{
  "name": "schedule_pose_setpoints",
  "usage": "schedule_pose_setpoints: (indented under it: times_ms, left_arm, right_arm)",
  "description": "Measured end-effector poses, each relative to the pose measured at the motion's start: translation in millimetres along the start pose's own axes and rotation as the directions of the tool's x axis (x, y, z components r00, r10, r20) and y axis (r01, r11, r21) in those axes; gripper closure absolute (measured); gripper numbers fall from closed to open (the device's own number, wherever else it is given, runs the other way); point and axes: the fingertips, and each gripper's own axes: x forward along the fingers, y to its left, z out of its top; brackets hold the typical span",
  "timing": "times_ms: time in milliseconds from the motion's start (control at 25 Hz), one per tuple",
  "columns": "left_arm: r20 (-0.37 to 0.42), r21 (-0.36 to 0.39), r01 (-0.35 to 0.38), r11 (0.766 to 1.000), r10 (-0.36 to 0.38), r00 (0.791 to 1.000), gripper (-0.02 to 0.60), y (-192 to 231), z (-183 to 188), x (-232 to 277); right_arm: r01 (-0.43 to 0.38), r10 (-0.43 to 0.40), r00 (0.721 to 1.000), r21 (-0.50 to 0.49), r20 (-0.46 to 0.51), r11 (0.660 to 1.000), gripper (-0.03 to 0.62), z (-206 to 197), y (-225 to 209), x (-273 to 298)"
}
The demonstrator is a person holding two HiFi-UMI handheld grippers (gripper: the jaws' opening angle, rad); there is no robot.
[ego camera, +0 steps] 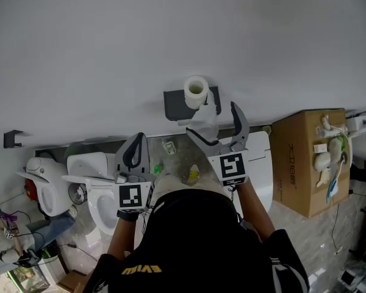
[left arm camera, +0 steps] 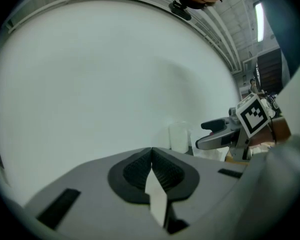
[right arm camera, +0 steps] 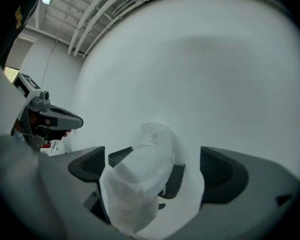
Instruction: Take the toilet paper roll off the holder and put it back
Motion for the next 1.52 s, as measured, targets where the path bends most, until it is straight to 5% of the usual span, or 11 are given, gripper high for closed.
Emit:
schedule_pose_setpoints:
  times_ms: [520,1120,1520]
  left_arm:
    - [0.039,0.028,-0.024,0.999,0.023,0.999,0.569,18,9,20]
    - [0.058,0.033,-0.005,0.999,0.003,0.998,0.569,22,10,25]
    - [0.061,0.032,-0.010,0.999,0.008,0.998,0.569,26,9,24]
  right_arm:
    - [-0.026,0.026,1.000,0.005,0.013,1.000,0.021,12,-5,38]
    - [-0.015,0.014,0.998,-0.018,-0.055,1.000,0.247,11,-7,54]
    - [-0.028,0.026,0.998,-0.035,-0.064,0.999,0.328,13,-6,56]
